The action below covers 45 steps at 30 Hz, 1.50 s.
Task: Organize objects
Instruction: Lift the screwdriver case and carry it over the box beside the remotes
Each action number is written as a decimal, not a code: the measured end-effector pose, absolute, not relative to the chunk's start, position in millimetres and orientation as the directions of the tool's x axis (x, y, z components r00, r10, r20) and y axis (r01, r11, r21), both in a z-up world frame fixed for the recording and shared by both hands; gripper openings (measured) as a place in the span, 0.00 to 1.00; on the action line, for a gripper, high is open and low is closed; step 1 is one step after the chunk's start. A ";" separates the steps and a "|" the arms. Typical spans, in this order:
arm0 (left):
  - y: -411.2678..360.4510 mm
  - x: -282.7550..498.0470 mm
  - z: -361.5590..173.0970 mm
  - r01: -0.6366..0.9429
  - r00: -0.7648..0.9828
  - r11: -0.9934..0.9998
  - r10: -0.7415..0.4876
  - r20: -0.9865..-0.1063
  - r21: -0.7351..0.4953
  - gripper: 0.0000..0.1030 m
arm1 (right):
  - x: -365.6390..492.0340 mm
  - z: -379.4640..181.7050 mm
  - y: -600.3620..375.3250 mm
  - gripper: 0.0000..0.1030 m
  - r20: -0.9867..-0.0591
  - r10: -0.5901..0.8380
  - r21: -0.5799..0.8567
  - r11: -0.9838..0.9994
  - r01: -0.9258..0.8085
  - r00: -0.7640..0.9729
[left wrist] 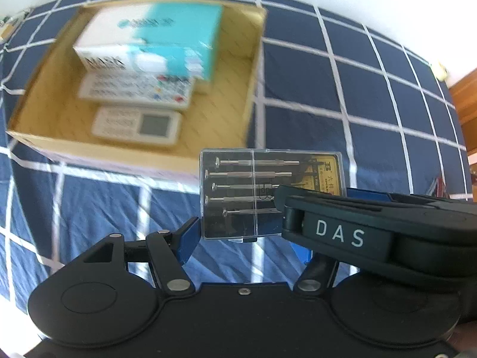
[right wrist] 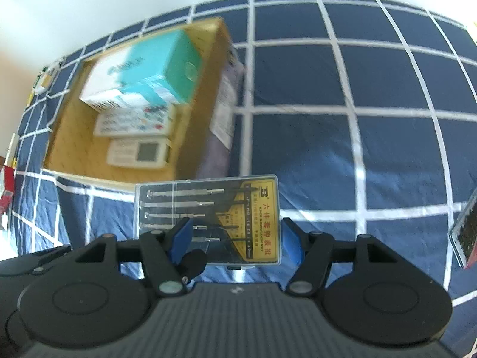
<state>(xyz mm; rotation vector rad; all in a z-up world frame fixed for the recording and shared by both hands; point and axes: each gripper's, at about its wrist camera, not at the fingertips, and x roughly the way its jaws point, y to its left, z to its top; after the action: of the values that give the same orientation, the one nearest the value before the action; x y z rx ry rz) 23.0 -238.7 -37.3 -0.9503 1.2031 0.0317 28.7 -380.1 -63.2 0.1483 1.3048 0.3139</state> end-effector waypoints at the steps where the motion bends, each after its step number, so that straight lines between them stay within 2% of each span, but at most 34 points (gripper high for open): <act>1: -231.8 21.8 -38.3 -0.493 0.411 0.629 -0.439 -0.799 -0.600 0.61 | 31.0 -59.8 -372.2 0.63 -0.920 0.314 0.286 0.947 -0.145 0.235; 11: -165.1 10.1 -62.5 -0.504 0.433 0.632 -0.405 -0.805 -0.588 0.61 | 52.2 -43.1 -305.0 0.63 -0.908 0.322 0.294 0.945 -0.142 0.268; 25: -102.3 11.8 -117.1 -0.482 0.409 0.654 -0.420 -0.810 -0.582 0.61 | 81.6 -60.8 -229.1 0.63 -0.912 0.316 0.304 0.949 -0.087 0.261; 34: -81.4 18.3 -155.2 -0.456 0.374 0.664 -0.461 -0.805 -0.592 0.61 | 99.9 -85.6 -197.8 0.63 -0.925 0.303 0.299 0.953 -0.052 0.229; 45: -91.6 23.4 -188.3 -0.439 0.325 0.651 -0.527 -0.785 -0.619 0.61 | 100.7 -117.8 -191.5 0.63 -0.949 0.267 0.268 0.963 -0.016 0.168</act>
<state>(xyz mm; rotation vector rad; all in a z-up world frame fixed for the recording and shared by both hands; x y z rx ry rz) 23.4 -91.6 -188.3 -0.9277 1.2920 -0.0701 100.7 -191.5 -117.8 0.2146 1.3908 0.2033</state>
